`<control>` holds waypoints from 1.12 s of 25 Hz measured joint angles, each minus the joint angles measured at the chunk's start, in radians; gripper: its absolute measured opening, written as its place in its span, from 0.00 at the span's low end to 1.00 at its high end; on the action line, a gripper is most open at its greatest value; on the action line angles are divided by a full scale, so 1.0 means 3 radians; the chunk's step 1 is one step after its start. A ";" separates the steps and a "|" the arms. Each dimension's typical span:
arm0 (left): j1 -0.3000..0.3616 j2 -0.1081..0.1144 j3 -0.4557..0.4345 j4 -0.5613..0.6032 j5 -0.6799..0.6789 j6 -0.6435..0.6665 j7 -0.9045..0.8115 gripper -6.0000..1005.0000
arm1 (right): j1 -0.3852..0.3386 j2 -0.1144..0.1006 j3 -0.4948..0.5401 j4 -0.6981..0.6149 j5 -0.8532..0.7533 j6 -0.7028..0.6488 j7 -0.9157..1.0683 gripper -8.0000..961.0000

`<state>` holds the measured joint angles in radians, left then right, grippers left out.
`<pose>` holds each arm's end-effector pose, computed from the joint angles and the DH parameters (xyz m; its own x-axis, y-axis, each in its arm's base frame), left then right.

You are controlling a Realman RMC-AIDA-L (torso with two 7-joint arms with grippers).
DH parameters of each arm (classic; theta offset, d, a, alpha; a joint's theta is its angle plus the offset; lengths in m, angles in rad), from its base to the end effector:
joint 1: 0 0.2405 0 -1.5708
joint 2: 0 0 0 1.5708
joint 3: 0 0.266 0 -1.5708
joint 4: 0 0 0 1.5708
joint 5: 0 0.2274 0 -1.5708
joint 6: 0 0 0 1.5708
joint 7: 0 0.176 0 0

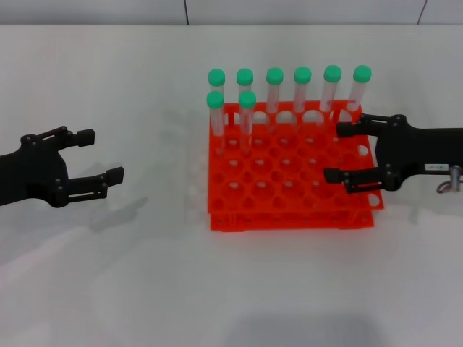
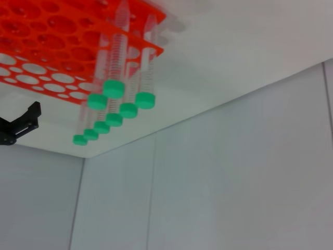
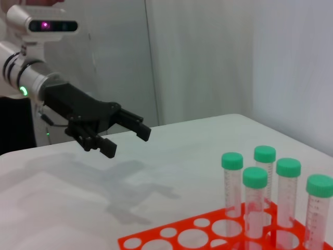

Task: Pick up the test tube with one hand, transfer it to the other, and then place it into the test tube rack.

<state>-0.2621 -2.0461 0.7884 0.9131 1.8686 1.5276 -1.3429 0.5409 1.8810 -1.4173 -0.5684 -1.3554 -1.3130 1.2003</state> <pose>-0.3232 0.3228 0.0252 0.8462 0.2740 0.4570 0.4591 -0.8103 -0.3643 0.2493 0.3837 -0.0354 0.8921 -0.1313 -0.4323 -0.2443 -0.9451 -0.2170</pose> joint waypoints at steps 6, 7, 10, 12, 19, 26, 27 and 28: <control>-0.0100 0.0106 0.0000 -0.0111 0.0018 0.0195 -0.0059 0.88 | -0.0022 -0.0052 0.0191 0.0006 -0.0177 -0.0245 -0.0006 0.91; -0.0140 0.0139 0.0000 -0.0168 0.0017 0.0237 -0.0059 0.88 | -0.0023 -0.0052 0.0279 0.0021 -0.0261 -0.0300 -0.0006 0.91; -0.0269 0.0246 0.0001 -0.0386 0.0018 0.0361 -0.0045 0.88 | -0.0015 -0.0041 0.0482 0.0070 -0.0423 -0.0409 -0.0012 0.91; -0.0333 0.0295 0.0009 -0.0477 0.0029 0.0421 -0.0037 0.88 | -0.0012 -0.0039 0.0546 0.0081 -0.0468 -0.0455 -0.0019 0.91; -0.0467 0.0322 0.0021 -0.0501 0.0166 0.0531 -0.0040 0.88 | -0.0024 -0.0076 0.0559 0.0087 -0.0518 -0.0512 -0.0048 0.91; -0.0557 0.0325 0.0030 -0.0507 0.0240 0.0590 -0.0057 0.88 | -0.0022 -0.0086 0.0566 0.0087 -0.0568 -0.0542 -0.0050 0.91; -0.0563 0.0325 0.0031 -0.0507 0.0248 0.0591 -0.0060 0.88 | -0.0022 -0.0087 0.0567 0.0087 -0.0568 -0.0544 -0.0050 0.91; -0.0565 0.0326 0.0031 -0.0507 0.0253 0.0591 -0.0062 0.88 | -0.0022 -0.0087 0.0566 0.0087 -0.0569 -0.0545 -0.0050 0.91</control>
<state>-0.4317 -1.9483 0.7977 0.7608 1.9444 1.7048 -1.3614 0.5344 1.8548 -1.2474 -0.5422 -1.5260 -1.4765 1.1854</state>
